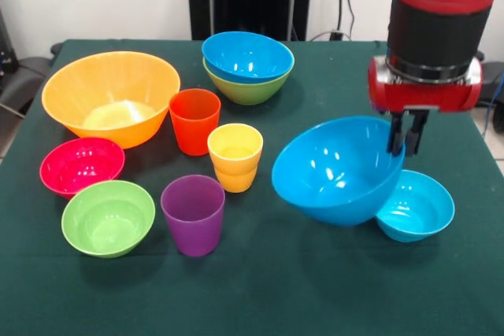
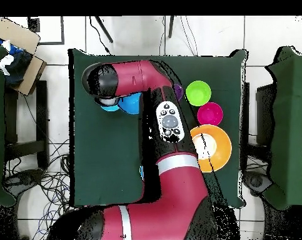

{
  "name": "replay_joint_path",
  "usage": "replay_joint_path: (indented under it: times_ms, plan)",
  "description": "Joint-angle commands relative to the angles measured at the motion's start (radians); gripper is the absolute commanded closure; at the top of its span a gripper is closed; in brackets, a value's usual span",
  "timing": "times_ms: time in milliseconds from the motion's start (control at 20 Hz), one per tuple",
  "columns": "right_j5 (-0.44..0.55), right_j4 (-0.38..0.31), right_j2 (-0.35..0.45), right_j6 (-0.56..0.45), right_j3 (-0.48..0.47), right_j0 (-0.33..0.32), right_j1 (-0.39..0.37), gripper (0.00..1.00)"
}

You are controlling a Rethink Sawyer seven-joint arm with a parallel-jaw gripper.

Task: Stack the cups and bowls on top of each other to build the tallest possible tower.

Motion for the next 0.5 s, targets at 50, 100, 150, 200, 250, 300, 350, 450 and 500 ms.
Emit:
replay_joint_path:
  times_ms: [50, 100, 150, 200, 250, 300, 350, 450, 500]
  plan:
    - [0.069, 0.029, -0.015, 0.03, 0.17, -0.008, -0.112, 1.0]
    - [0.078, 0.037, -0.016, 0.03, 0.191, -0.012, -0.133, 1.0]
    - [0.083, 0.045, -0.017, 0.028, 0.212, -0.016, -0.152, 1.0]
    - [0.087, 0.052, -0.018, 0.026, 0.234, -0.021, -0.17, 1.0]
    - [0.09, 0.059, -0.018, 0.023, 0.253, -0.026, -0.187, 1.0]
    - [0.092, 0.064, -0.019, 0.018, 0.27, -0.03, -0.202, 1.0]
    - [0.094, 0.071, -0.019, 0.016, 0.287, -0.035, -0.215, 1.0]
    - [0.092, 0.079, -0.019, 0.01, 0.316, -0.045, -0.235, 1.0]
    - [0.091, 0.084, -0.018, 0.007, 0.33, -0.05, -0.243, 1.0]
